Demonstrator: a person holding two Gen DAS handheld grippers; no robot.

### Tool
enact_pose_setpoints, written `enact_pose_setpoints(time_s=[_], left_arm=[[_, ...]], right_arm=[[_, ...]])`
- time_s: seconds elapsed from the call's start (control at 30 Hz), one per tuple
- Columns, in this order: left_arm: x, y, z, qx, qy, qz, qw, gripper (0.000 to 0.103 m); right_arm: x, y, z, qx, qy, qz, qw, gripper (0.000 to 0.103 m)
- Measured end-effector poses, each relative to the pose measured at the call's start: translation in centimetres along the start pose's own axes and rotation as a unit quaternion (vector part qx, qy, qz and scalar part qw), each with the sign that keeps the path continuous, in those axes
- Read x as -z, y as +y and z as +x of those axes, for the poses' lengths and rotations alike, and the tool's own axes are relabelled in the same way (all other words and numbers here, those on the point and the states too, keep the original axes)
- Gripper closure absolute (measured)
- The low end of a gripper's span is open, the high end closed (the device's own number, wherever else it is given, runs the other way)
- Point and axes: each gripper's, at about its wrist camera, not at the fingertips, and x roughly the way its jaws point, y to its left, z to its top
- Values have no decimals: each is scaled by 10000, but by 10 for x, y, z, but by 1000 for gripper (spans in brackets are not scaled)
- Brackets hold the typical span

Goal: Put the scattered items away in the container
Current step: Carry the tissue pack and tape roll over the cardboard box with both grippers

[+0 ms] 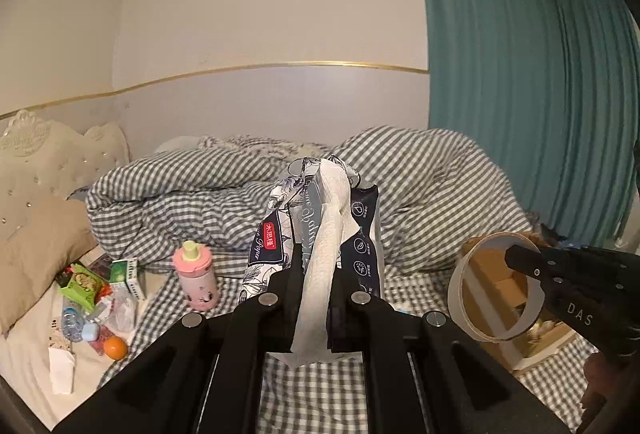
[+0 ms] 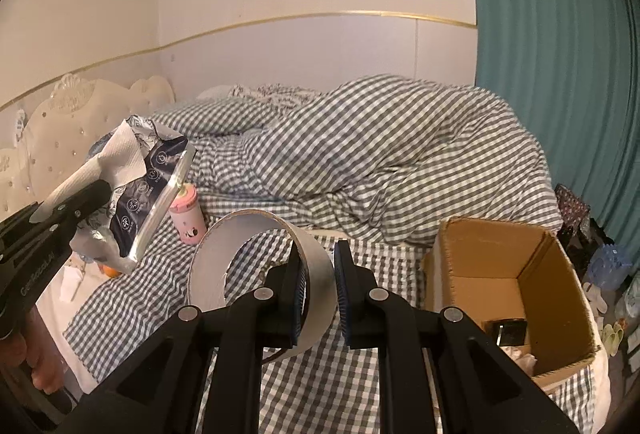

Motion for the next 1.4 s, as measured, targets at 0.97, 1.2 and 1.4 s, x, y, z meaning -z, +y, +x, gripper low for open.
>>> enact_pose_setpoints(time_s=[0.97, 1.2, 1.4], left_arm=[[-11, -123, -18, 890, -177, 288, 9955, 97], [-12, -165, -12, 1290, -118, 348, 9910, 97], [-15, -197, -10, 1607, -80, 408, 9861, 97]], right_arm=[[9, -103, -91, 811, -431, 444, 9948, 89], [12, -136, -110, 1134, -431, 580, 9909, 89], [14, -165, -127, 1456, -431, 665, 9862, 89]])
